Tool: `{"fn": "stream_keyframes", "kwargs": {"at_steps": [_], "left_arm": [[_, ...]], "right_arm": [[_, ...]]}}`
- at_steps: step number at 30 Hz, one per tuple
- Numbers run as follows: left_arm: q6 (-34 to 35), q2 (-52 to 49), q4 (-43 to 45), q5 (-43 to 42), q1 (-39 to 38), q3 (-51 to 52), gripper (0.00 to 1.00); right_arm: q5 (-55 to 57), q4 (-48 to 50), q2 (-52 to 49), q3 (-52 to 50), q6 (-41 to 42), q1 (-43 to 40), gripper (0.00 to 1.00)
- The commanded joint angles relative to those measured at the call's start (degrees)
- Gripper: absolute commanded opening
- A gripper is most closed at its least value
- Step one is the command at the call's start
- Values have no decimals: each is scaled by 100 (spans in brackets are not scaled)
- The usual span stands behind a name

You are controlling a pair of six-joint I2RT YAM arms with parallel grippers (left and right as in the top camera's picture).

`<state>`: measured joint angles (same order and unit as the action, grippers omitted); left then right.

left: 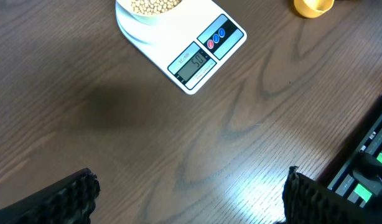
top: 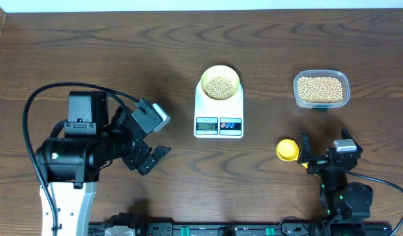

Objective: Scoop item into bowl and weigh 50g on scale

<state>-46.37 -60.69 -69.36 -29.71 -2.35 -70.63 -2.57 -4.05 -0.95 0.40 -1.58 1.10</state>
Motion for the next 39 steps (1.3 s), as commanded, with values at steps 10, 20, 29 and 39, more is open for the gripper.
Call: {"fn": "stream_keyframes", "kwargs": {"at_steps": [10,20,29,39], "left_arm": [[-28,7,-17,-72,20,-9,96],[-28,7,-17,-74,20,-9,96],[-26,9,-20,-74,20,-9,96],[122,101,-1676,-74,20,-9,96]], "right_arm": [[33,-24,66,-9,-63,72,99],[33,-24,66,-9,-63,72,99],[33,-24,66,-9,-63,70,99],[33,-22,63,-9,-63,72,99]]}}
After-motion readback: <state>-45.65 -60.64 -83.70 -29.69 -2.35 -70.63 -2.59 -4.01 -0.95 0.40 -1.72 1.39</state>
